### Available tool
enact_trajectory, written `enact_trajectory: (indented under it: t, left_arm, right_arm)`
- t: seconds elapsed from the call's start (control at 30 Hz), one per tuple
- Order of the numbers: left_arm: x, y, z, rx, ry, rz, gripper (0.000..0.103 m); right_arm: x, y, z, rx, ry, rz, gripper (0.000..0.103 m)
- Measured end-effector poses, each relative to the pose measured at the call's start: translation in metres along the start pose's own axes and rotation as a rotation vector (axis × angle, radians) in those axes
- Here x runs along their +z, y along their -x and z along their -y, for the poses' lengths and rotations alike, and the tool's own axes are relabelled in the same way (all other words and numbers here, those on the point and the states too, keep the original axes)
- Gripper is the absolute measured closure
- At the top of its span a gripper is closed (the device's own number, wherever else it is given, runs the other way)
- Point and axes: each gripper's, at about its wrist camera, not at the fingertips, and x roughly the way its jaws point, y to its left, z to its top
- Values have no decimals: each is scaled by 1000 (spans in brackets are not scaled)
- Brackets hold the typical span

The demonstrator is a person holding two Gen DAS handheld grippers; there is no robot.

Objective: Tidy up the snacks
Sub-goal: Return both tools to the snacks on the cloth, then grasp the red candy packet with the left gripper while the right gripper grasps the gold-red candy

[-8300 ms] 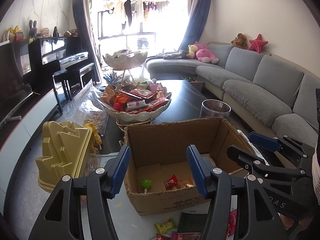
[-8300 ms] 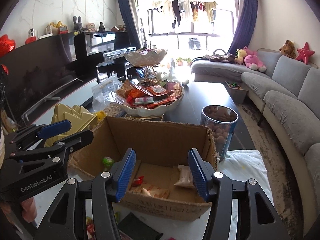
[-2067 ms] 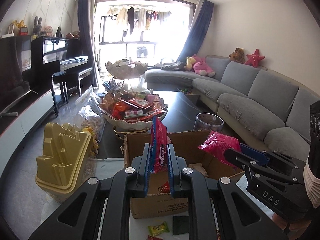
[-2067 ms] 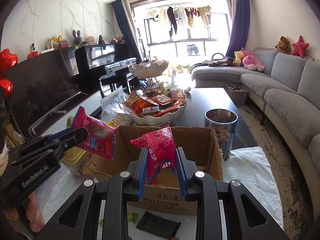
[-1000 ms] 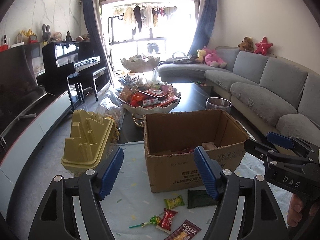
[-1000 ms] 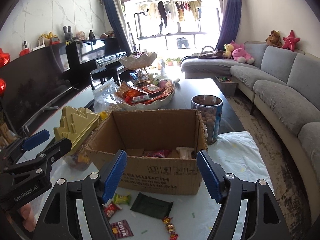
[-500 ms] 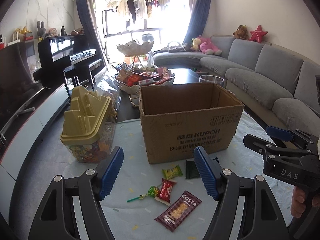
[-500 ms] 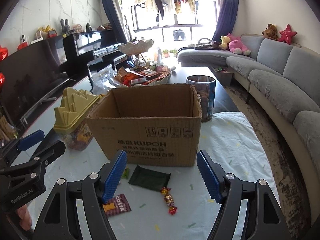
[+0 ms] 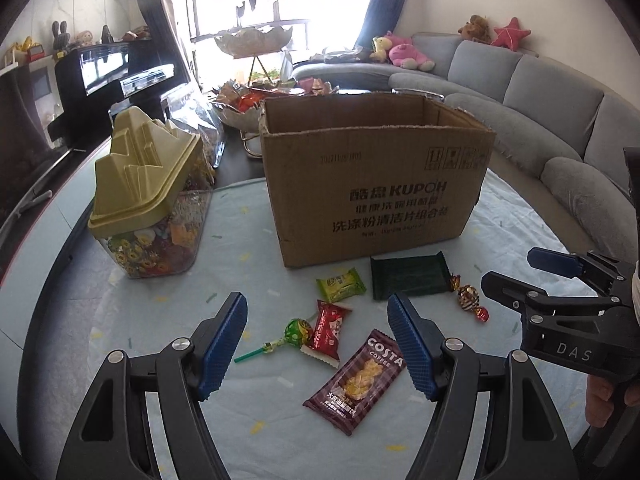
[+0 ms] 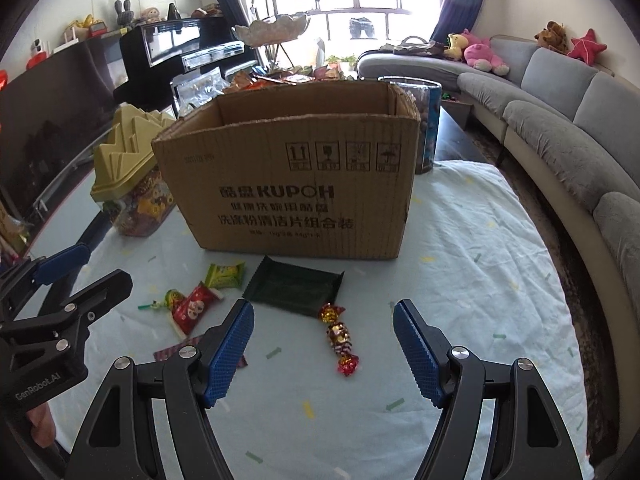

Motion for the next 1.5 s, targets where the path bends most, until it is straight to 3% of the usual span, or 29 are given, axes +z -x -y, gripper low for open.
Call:
enact_trajectory:
  t: [0.3,0.5,0.73,1.07,1.33,1.5]
  left_arm:
    - [-6,-34,2,-84,-29,-86,33]
    - [-4,-57,6,-119,-80,-122,53]
    - [-5,-79,9,-152,-94,-175,73]
    - [-5,-96,15,-88,-101,-202,73]
    - [-2,-114,12,-111,-64,-245,72]
    - [-1,-112,8,-130,-47,-242,80]
  right_arm:
    - [-12,-29,6,5,-29,-88,30]
    - [-15,-45,8,12,-45,-129,31]
    - [-19,-57,10,23,-46,-151,40]
    - [-21,-66,17,42,-56,-176,59]
    - [-20,-70,18,54,-54,-183,69]
    - [-19,-72,20,52,-55,-181,80]
